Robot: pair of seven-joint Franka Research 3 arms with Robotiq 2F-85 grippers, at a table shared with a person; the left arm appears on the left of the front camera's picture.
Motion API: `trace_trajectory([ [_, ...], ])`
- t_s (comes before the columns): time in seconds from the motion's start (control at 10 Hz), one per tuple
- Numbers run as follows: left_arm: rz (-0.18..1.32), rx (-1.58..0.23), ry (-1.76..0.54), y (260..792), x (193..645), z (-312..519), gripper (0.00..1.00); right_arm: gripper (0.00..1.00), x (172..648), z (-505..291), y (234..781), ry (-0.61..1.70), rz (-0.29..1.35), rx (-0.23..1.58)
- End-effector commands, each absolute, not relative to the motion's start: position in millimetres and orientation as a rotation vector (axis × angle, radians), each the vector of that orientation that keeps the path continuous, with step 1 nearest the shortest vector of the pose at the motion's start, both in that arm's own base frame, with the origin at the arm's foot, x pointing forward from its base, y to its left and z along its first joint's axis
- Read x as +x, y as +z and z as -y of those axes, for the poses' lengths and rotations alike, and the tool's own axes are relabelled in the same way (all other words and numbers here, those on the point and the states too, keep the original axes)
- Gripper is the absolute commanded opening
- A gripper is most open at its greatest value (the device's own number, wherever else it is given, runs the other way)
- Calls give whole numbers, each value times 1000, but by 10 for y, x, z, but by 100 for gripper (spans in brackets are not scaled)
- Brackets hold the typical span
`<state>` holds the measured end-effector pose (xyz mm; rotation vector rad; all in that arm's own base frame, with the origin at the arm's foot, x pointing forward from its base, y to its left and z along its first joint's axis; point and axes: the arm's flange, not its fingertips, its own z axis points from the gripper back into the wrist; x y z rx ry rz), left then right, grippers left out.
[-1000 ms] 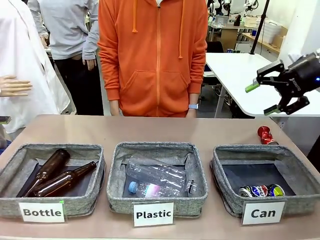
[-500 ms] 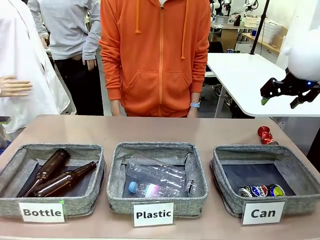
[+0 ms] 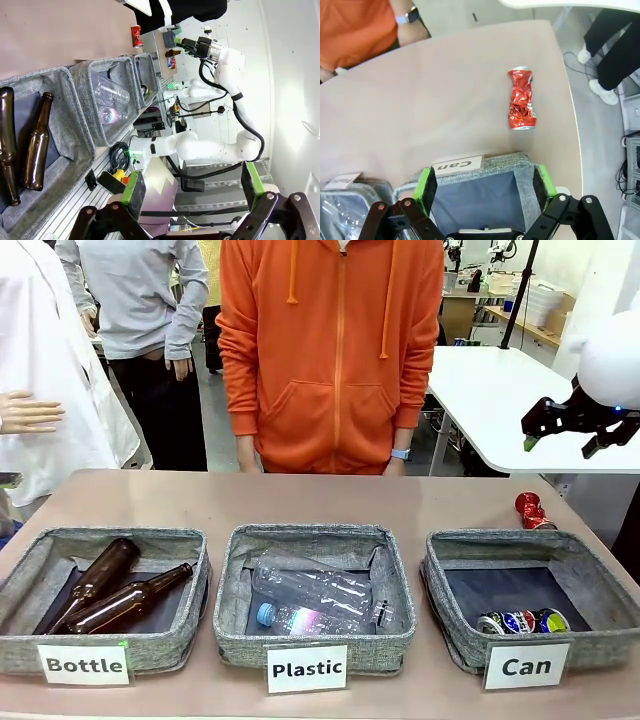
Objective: Sort the can waste into the basket.
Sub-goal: Pick up the can waste from the table and place it in the right Fabric basket.
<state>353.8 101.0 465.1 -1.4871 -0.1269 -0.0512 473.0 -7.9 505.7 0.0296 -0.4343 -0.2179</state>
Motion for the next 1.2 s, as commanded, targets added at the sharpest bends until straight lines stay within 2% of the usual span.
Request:
trace_trajectory([
  [0.0,124,-1488,-39,4674,3524,-995,100,100,4748,48,5029,-255,472,-84],
  [0.2,124,-1488,-39,4674,3524,-995,100,100,5052,298,4942,-323,430,-72],
  [0.5,124,-1488,-39,4674,3524,-995,100,100,5491,682,4600,-217,334,-54],
  [0.7,124,-1488,-39,4674,3524,-995,100,100,5768,841,4247,-167,256,-35],
  [1.1,124,-1488,-39,4674,3524,-995,100,100,6134,878,3427,-232,166,-56],
])
